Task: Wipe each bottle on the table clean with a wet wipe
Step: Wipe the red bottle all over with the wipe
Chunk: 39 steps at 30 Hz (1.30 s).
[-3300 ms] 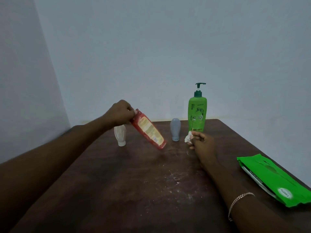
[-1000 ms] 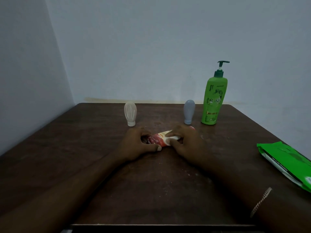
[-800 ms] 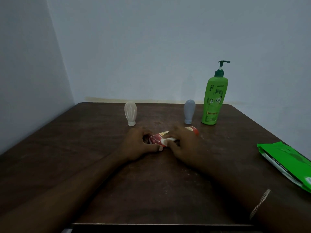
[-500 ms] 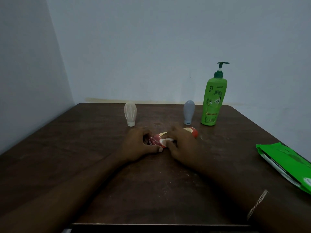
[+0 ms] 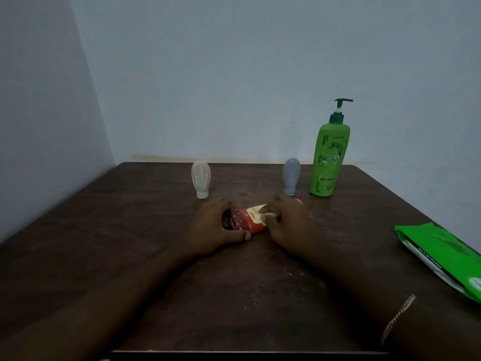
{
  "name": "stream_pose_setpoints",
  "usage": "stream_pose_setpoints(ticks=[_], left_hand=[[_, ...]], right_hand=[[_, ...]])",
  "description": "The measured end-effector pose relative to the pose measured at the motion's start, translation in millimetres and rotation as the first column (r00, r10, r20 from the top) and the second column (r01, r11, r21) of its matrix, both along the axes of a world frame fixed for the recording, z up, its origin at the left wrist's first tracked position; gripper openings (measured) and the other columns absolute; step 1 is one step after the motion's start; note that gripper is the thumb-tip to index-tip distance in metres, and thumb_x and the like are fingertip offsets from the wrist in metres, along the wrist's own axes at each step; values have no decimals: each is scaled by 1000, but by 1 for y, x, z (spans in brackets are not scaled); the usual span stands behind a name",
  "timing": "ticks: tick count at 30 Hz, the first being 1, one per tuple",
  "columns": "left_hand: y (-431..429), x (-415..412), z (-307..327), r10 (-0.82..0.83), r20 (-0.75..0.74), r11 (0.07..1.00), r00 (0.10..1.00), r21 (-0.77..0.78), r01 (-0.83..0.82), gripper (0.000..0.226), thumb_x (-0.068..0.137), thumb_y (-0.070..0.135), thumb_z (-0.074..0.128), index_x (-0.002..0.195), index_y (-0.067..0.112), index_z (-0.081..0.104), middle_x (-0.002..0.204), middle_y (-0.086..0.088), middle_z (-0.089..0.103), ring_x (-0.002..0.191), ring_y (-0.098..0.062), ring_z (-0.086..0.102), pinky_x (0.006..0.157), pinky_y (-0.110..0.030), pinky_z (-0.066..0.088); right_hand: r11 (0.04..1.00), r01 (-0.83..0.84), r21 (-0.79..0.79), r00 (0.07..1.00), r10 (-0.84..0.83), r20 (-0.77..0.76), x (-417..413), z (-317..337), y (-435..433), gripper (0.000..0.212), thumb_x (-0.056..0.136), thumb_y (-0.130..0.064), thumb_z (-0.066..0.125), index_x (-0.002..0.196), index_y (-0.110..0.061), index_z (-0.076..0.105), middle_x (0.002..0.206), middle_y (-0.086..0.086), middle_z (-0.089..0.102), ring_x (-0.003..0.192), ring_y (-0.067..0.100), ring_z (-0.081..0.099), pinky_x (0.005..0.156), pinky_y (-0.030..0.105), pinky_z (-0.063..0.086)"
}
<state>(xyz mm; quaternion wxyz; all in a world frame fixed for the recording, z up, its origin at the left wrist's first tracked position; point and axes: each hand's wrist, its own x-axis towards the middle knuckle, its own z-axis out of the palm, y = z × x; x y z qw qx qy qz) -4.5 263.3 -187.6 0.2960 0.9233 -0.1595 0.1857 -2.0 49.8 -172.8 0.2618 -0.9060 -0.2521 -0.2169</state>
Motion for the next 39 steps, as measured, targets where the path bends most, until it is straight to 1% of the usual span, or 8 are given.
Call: stream_pose_setpoints(ticks=[4, 9, 12, 15, 20, 25, 29, 39], left_hand=[[1, 1, -1, -8, -21, 1000, 1000, 3, 8, 56, 61, 63, 84, 98, 27, 63, 96, 13, 64, 83, -5, 61, 72, -36, 59], [0, -1, 1, -2, -7, 1000, 1000, 14, 2, 54, 64, 58, 86, 101, 26, 62, 96, 14, 63, 83, -3, 60, 71, -31, 58], [0, 0, 0, -10, -6, 999, 1000, 33, 10, 55, 65, 60, 85, 102, 27, 61, 98, 14, 61, 84, -3, 59, 72, -30, 58], [1, 1, -1, -21, 3, 999, 1000, 43, 21, 56, 65, 62, 83, 104, 29, 59, 101, 14, 60, 87, -4, 58, 74, -31, 58], [-1, 1, -3, -42, 76, 995, 996, 91, 35, 56, 68, 63, 80, 106, 31, 56, 103, 15, 56, 88, -2, 54, 74, -26, 55], [-2, 0, -4, -56, 114, 992, 992, 120, 43, 53, 71, 60, 80, 107, 31, 53, 103, 16, 51, 87, -1, 51, 72, -18, 47], [-2, 0, -5, -70, 143, 989, 987, 139, 50, 55, 71, 61, 79, 109, 30, 55, 103, 17, 50, 88, 0, 50, 73, -19, 49], [-2, 0, -6, -92, 179, 987, 979, 147, 66, 56, 73, 59, 79, 114, 28, 56, 106, 18, 47, 90, 0, 49, 74, -17, 46]], right_hand=[[960, 277, 38, 958, -274, -81, 26, 4, -49, 18, 89, -20, 67, 106, -17, 75, 102, 1, 63, 87, 9, 53, 67, 20, 36], [913, 386, 129, 915, -361, -182, 39, 1, -68, 17, 86, -21, 67, 100, -22, 77, 99, 2, 75, 83, 10, 62, 70, 23, 48], [939, 328, 102, 943, -319, -93, 31, 1, -53, 18, 90, -23, 66, 105, -19, 74, 102, -1, 67, 84, 7, 53, 61, 12, 34], [976, 219, 7, 975, -218, -47, 24, -1, -37, 21, 92, -25, 63, 110, -20, 72, 103, 0, 61, 90, 10, 55, 68, 18, 39], [887, 400, 232, 916, -377, -140, 37, -1, -59, 20, 89, -22, 64, 105, -17, 75, 101, 3, 74, 78, 6, 57, 56, 10, 33], [933, 329, 148, 943, -318, -96, 32, 0, -54, 21, 92, -21, 63, 110, -15, 73, 101, 3, 65, 82, 7, 52, 59, 10, 29], [897, 368, 244, 930, -357, -91, 37, 1, -58, 20, 91, -19, 64, 107, -12, 74, 102, 5, 71, 79, 7, 55, 58, 12, 35], [952, 294, 87, 955, -289, -70, 29, 6, -44, 18, 94, -19, 58, 107, -14, 70, 100, -2, 54, 87, 10, 53, 70, 22, 41]])
